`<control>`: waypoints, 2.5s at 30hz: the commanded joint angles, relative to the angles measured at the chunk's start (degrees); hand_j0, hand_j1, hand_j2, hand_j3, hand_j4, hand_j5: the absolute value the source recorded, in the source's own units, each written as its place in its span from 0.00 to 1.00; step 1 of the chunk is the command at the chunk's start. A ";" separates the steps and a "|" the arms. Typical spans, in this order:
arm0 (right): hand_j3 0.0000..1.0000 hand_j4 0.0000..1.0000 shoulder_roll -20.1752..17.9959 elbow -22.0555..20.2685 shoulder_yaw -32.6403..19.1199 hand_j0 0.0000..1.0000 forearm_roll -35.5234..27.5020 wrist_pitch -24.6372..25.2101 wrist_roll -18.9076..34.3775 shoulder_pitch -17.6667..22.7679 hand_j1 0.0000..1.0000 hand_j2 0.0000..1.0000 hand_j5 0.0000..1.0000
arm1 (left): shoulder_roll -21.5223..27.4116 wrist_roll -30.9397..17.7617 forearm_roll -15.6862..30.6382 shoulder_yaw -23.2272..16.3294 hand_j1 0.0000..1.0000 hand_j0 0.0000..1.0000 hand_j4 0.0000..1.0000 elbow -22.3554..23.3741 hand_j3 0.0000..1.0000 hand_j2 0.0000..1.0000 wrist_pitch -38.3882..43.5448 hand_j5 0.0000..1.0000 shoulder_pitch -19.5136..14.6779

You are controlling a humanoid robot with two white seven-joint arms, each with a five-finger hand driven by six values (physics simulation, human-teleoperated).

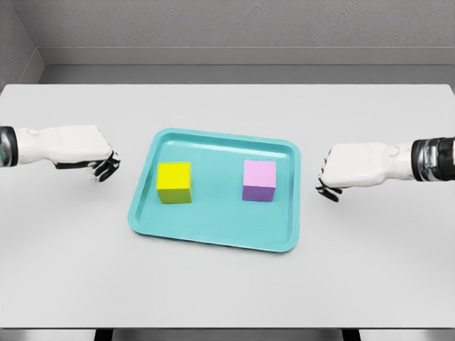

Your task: Push two cubes

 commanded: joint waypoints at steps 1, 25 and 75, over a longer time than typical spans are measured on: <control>0.13 0.13 1.61 0.42 0.60 0.13 0.58 0.13 -0.01 -0.09 0.13 0.13 0.13 | -3.70 0.00 -4.79 -0.50 0.02 0.02 0.02 -1.07 0.02 0.02 0.12 0.02 0.00; 0.19 0.19 13.74 11.06 6.67 0.19 7.00 0.13 -0.01 -4.40 0.19 0.19 0.19 | -9.33 0.00 -16.31 -4.63 0.02 0.02 0.02 1.57 0.02 0.02 0.12 0.02 -0.35; 0.28 0.28 21.83 21.61 5.17 0.28 10.78 0.13 -0.01 -7.91 0.28 0.28 0.28 | -17.42 0.00 -16.57 -4.10 0.03 0.03 0.03 6.84 0.03 0.03 0.12 0.03 -2.90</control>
